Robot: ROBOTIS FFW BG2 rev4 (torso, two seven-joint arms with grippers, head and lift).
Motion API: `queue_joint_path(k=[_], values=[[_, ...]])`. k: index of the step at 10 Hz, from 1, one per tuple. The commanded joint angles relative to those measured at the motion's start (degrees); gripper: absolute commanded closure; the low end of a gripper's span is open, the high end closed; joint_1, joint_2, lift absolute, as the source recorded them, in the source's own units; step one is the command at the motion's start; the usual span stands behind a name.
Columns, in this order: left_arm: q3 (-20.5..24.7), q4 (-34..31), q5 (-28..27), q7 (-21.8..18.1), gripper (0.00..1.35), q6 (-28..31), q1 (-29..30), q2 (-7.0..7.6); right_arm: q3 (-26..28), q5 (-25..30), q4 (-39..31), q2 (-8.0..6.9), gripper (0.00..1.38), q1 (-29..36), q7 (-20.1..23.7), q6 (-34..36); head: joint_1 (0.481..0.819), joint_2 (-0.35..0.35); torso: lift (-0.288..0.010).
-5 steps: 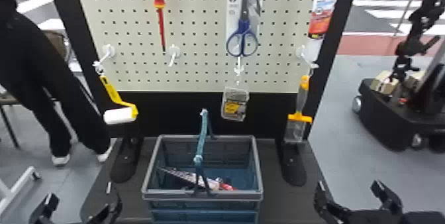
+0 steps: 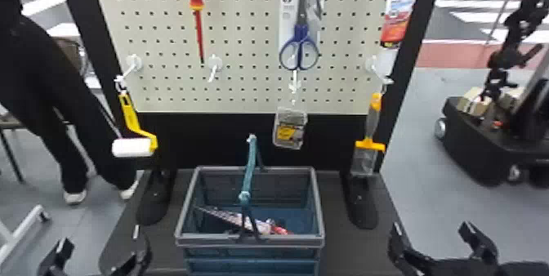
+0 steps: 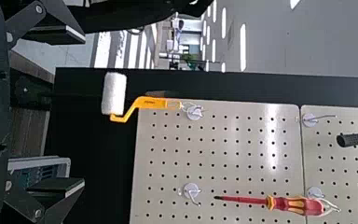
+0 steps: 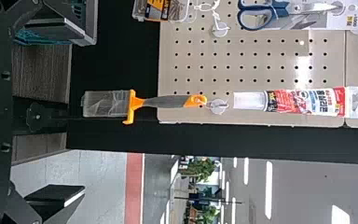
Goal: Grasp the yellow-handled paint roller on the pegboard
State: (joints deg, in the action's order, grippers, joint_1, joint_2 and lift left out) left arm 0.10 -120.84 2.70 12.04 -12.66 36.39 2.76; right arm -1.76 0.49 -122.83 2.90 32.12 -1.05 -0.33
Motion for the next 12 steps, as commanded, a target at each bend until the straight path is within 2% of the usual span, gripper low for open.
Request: queue_joint_path(k=[1,3,4,8,9,10,12], values=[[0.07,0.67,0.03,0.0,0.22,-0.26,0.19,-0.3,0.0,0.21,-0.15,-0.09,0.13,-0.22,0.0,-0.11,0.549,0.0,-0.1],[0.25,0.24,0.2,-0.79,0.22,1.14,-0.3,0.14,0.17,0.04,-0.29,0.0,0.13,0.03,0.0,-0.11,0.549,0.0,-0.1],[1.3,0.24,0.38,-2.55,0.22,2.2,-0.8,0.41,0.26,-0.14,-0.29,0.0,0.13,0.03,0.0,-0.11,0.549,0.0,-0.1],[14.75,5.73,3.19,-20.56,0.22,5.54,-9.78,0.14,0.17,-0.58,-0.85,0.0,0.13,-0.1,0.88,-0.11,0.549,0.0,-0.1],[17.04,8.68,4.16,-25.13,0.22,6.59,-13.1,0.85,0.09,-0.67,-0.85,-0.09,0.13,-0.1,1.14,-0.11,0.549,0.0,-0.1],[18.35,12.48,5.3,-29.44,0.22,7.21,-16.67,2.16,-0.09,-0.67,-0.99,0.0,0.13,-0.34,1.49,-0.11,0.549,0.0,-0.1],[18.44,20.92,8.47,-36.12,0.22,6.77,-22.94,6.12,-0.53,-0.67,-1.13,0.0,0.13,-0.96,2.28,-0.11,0.549,0.0,-0.1]])
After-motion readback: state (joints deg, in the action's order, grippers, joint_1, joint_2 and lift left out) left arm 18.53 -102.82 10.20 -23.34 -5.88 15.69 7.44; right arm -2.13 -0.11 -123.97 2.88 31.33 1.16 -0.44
